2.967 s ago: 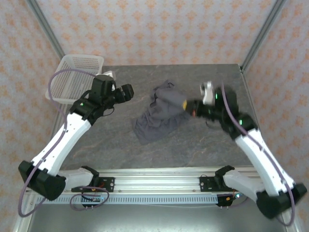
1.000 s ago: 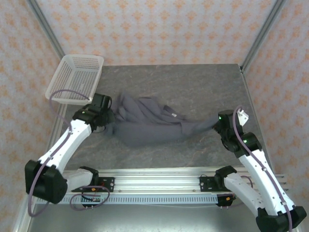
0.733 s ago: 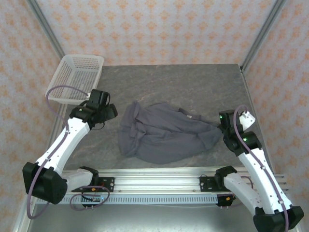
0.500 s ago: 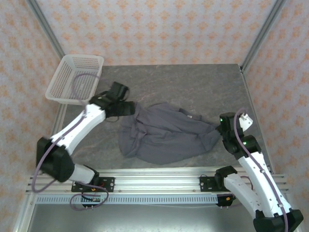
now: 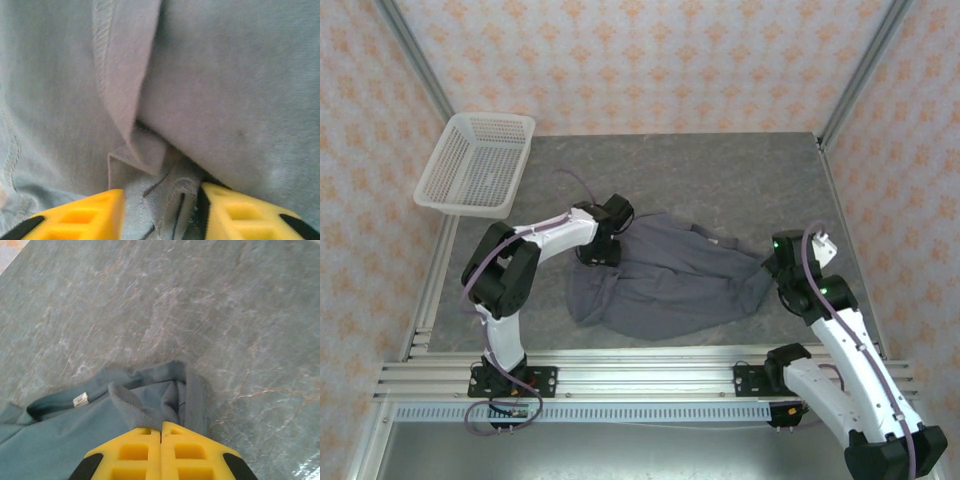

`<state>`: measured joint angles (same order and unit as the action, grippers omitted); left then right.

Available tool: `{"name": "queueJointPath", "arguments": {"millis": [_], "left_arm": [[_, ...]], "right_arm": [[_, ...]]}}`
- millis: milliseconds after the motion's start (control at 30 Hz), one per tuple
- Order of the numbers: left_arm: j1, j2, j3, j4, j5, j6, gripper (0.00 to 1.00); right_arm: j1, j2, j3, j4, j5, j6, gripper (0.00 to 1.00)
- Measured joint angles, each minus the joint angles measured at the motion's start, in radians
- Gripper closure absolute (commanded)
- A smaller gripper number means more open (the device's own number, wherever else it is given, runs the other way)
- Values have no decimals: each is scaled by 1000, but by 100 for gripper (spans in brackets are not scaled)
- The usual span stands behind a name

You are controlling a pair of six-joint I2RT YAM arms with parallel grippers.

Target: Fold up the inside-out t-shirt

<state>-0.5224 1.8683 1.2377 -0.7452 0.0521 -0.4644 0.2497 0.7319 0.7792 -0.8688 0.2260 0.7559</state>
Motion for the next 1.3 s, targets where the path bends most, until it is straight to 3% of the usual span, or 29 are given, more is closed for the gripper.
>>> {"name": "queueJointPath", "arguments": {"millis": [133, 200, 267, 500, 600, 667, 767, 900, 1000, 1133, 1300], "left_arm": [[109, -148, -180, 52, 21, -47, 87], [188, -242, -261, 55, 18, -71, 89], [245, -316, -316, 55, 2, -98, 83], [243, -414, -423, 63, -24, -182, 76], [246, -476, -441, 83, 13, -182, 59], [221, -527, -427, 106, 32, -185, 49], [104, -545, -323, 100, 18, -183, 44], [-28, -429, -138, 98, -12, -168, 42], [-59, -322, -103, 97, -32, -149, 40], [-60, -198, -111, 72, -34, -119, 42], [-58, -158, -167, 47, -50, -117, 58]], "right_arm": [[-67, -22, 41, -33, 77, 11, 100], [-102, -37, 52, -32, 95, 11, 100], [-122, -45, 54, -32, 100, 11, 100], [-136, -35, 54, -37, 116, 32, 100], [-152, -51, 54, -28, 115, 19, 100], [-154, -52, 54, -6, 81, 0, 100], [-155, -24, 54, 37, 3, -13, 100], [-155, 15, 49, 82, -73, -12, 100], [-155, 16, 45, 87, -96, -16, 100], [-155, 13, 46, 86, -92, -27, 100], [-155, 18, 69, 72, -54, -38, 100]]}}
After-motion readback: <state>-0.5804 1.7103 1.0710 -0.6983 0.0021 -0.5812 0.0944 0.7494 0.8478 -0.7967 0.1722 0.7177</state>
